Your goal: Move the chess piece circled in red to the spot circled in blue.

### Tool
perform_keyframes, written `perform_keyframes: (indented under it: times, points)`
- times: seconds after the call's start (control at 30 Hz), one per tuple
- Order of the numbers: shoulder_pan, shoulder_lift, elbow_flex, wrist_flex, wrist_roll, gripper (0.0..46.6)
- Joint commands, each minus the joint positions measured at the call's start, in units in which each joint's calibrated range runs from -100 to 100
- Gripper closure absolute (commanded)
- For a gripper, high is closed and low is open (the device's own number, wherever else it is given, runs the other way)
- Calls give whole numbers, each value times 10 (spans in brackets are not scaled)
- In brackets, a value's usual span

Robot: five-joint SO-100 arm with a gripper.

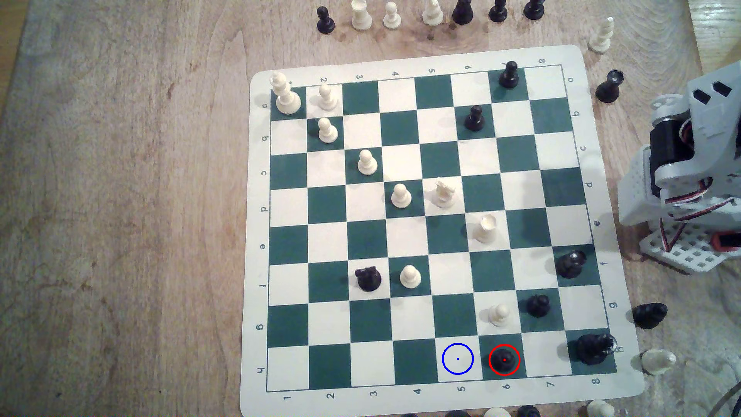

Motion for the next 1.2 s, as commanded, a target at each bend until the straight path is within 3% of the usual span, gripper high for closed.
perform_keyframes:
  times: [0.0, 0.17, 0.43, 0.63, 0.97, 1.17]
  points:
    - [11, -1, 12, -7, 0, 464]
    - [11, -1, 12, 74, 0, 464]
    - [8, -1, 6, 407, -2, 464]
    - [1, 0, -20, 492, -2, 464]
    - [-14, 0, -128, 954, -4, 463]
    - [-68, 7, -259, 1212, -4, 464]
